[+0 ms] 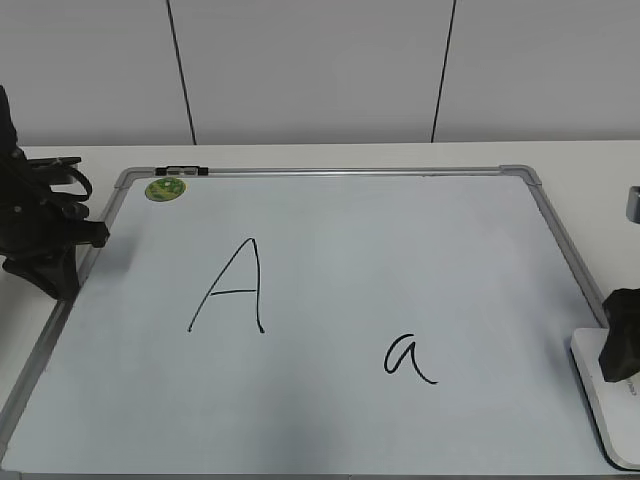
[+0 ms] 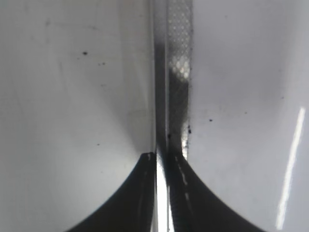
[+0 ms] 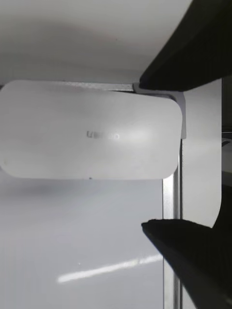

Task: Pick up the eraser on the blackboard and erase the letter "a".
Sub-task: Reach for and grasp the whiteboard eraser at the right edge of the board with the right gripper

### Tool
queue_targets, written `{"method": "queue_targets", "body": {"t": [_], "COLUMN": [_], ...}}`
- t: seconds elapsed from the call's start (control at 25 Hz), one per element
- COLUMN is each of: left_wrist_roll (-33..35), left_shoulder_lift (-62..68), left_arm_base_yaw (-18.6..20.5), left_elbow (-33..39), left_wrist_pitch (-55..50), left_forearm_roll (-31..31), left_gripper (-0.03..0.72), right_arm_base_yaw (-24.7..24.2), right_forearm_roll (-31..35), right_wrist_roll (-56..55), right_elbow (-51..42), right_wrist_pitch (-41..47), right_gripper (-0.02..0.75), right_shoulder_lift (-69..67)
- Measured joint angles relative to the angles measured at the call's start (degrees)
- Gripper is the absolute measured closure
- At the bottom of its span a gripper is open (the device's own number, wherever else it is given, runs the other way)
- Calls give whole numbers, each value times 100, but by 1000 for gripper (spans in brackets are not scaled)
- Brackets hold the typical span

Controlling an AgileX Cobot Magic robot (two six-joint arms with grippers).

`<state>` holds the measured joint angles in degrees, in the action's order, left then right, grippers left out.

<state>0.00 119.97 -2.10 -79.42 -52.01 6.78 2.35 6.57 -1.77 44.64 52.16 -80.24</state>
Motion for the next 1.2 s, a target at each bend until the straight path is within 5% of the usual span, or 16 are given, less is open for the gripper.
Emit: {"method": "queue_targets", "body": {"t": [1.2], "left_wrist_roll": [0], "left_shoulder_lift": [0], "left_arm_base_yaw": [0], "left_elbow": [0], "left_wrist_pitch": [0], "left_forearm_roll": [53], "left_gripper": [603], "right_arm_base_yaw": [14], "right_forearm_roll": [-379], "right_wrist_roll": [-484], "right_elbow": [79], "right_wrist_pitch": [-828], "right_gripper": [138], "right_shoulder_lift": [-1259]}}
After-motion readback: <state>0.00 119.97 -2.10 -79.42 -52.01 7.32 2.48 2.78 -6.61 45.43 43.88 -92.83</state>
